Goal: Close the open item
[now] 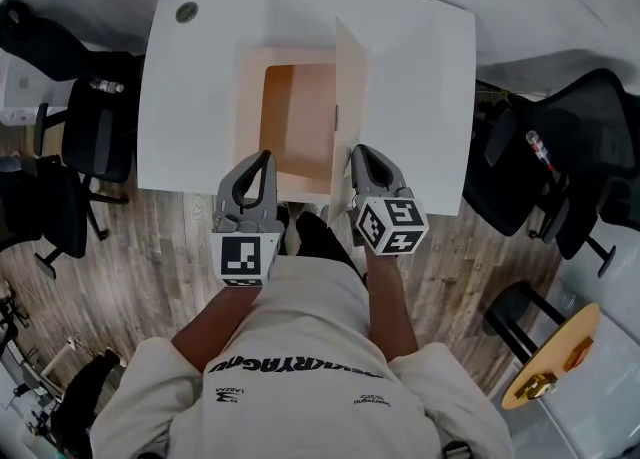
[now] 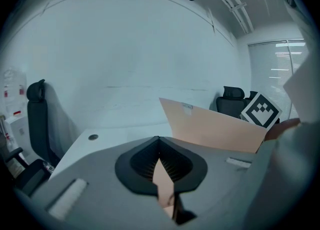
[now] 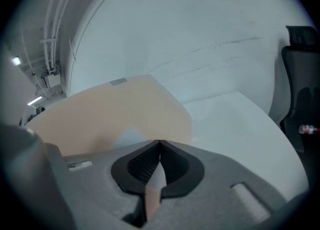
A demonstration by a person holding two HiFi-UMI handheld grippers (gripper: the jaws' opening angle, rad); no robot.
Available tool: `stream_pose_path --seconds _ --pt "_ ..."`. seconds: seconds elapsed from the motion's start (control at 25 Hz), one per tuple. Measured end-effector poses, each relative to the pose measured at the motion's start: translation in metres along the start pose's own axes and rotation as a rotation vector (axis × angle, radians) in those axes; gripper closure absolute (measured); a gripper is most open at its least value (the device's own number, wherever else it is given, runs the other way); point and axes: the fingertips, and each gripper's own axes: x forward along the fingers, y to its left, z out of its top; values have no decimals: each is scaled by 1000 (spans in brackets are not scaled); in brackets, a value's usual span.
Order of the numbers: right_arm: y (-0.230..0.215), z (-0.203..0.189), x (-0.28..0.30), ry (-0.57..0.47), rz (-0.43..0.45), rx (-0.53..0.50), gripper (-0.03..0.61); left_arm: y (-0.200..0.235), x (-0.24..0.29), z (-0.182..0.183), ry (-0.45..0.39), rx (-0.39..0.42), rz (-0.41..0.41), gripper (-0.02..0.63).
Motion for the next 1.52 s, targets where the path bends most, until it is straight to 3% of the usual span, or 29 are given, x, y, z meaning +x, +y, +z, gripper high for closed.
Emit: stream_pose_path --seconds 0.48,1.52 --pt "9 -8 16 43 22 -16 575 18 5 -10 33 -45 19 620" --pt "28 -16 35 110 31 -79 572 56 11 -28 64 -64 48 620"
